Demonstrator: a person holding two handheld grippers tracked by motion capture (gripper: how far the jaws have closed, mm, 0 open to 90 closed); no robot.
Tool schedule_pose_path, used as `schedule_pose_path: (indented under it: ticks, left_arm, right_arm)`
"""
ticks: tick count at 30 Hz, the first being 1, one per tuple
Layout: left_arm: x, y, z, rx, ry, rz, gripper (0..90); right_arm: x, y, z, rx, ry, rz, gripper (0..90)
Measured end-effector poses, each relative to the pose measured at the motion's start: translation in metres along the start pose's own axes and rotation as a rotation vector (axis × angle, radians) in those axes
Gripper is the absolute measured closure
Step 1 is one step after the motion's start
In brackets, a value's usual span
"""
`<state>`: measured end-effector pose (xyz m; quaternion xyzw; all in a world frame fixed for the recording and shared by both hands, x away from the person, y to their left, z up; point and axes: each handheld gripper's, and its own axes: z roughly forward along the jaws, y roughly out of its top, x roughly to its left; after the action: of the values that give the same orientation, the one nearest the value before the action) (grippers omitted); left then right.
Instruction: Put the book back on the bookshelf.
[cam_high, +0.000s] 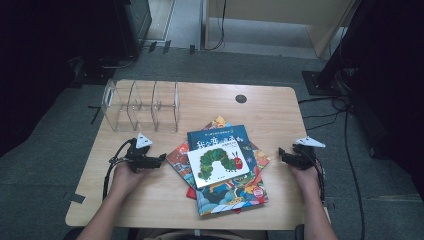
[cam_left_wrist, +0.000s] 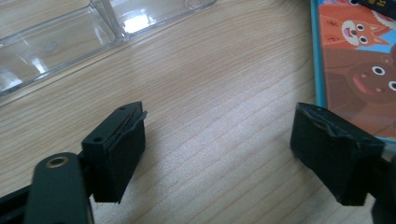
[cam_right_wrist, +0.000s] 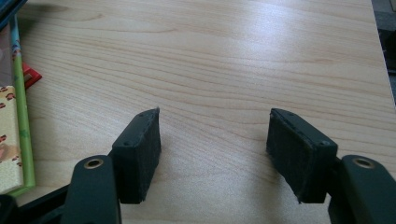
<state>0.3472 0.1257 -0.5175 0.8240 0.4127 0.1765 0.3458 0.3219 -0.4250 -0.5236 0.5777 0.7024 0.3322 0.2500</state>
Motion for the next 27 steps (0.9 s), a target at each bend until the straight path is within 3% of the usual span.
schedule_pose_path:
  ticks: [4,5,10,16,19,21,24,27]
  left_arm:
    - [0.003,-0.001,-0.004,-0.002,0.004,-0.008,33.7]
    - [0.004,-0.001,-0.005,0.009,0.004,-0.006,34.8]
    - [0.007,0.002,-0.007,0.03,-0.009,-0.04,39.1]
    - [0.004,0.01,-0.012,0.062,-0.044,-0.031,38.3]
    - [0.002,0.013,-0.017,0.046,-0.054,-0.023,40.2]
    - [0.0,0.015,-0.019,0.029,-0.078,-0.031,41.0]
    - [-0.002,0.017,-0.02,0.039,-0.142,-0.064,41.5]
    - [-0.01,0.024,-0.024,0.011,-0.151,-0.04,45.1]
  right_arm:
    - [0.001,-0.001,-0.001,0.0,0.007,0.004,35.3]
    - [0.001,-0.001,-0.002,-0.003,0.038,0.015,35.3]
    - [0.0,0.001,-0.004,0.007,0.073,0.042,38.6]
    - [0.003,0.006,-0.01,0.024,0.112,0.044,45.2]
    - [0.008,0.009,-0.016,0.015,0.142,0.045,49.4]
    - [0.009,0.01,-0.018,0.013,0.149,0.044,49.5]
    - [0.014,0.012,-0.021,-0.01,0.148,0.024,49.7]
    - [0.02,0.012,-0.025,-0.004,0.168,0.009,52.8]
